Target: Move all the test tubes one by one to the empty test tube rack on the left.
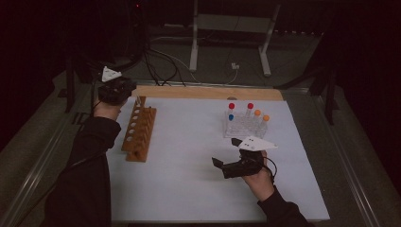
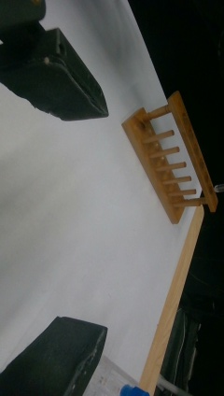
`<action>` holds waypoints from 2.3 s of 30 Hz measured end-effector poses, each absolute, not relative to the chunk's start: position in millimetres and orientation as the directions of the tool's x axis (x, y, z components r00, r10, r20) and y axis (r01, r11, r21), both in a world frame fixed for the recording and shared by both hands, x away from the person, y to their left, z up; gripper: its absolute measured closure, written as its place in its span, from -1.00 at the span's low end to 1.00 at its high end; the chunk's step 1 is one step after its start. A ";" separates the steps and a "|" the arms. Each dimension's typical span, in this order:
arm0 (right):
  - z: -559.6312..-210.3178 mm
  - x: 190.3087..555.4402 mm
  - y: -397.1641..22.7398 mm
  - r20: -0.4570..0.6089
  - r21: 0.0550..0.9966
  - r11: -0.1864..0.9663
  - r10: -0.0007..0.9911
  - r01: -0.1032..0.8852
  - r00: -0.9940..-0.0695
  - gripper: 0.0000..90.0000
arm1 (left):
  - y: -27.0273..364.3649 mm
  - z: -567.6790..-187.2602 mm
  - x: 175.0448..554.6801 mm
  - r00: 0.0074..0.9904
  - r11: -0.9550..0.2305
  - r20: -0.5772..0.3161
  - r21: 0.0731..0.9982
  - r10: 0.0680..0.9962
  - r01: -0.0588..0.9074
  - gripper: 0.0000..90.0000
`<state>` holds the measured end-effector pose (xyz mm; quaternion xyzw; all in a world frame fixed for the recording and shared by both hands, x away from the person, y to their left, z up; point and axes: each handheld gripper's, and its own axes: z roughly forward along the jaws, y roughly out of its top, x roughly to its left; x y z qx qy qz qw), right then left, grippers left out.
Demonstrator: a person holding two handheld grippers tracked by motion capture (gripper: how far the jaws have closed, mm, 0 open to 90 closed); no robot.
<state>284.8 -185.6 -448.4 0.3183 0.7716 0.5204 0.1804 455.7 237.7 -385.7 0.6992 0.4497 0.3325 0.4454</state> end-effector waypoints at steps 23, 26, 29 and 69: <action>-445.8 285.3 -190.2 0.063 0.924 0.235 0.685 0.303 -0.726 -1.00 | 237.4 -446.6 466.3 0.378 -0.206 0.033 0.881 0.925 0.426 0.72; -445.6 285.5 -190.5 0.066 0.924 0.233 0.685 0.303 -0.726 -1.00 | 237.8 -448.1 466.2 0.381 -0.204 0.029 0.881 0.924 0.426 0.72; -445.1 285.5 -191.0 0.067 0.925 0.229 0.685 0.302 -0.725 -1.00 | 236.8 -447.7 466.6 0.389 -0.206 0.024 0.878 0.921 0.432 0.71; -439.1 328.4 -207.6 0.018 0.908 0.245 0.788 0.339 -0.616 -0.87 | 193.1 -423.0 327.1 0.703 -0.262 -0.074 0.896 0.707 0.358 -0.96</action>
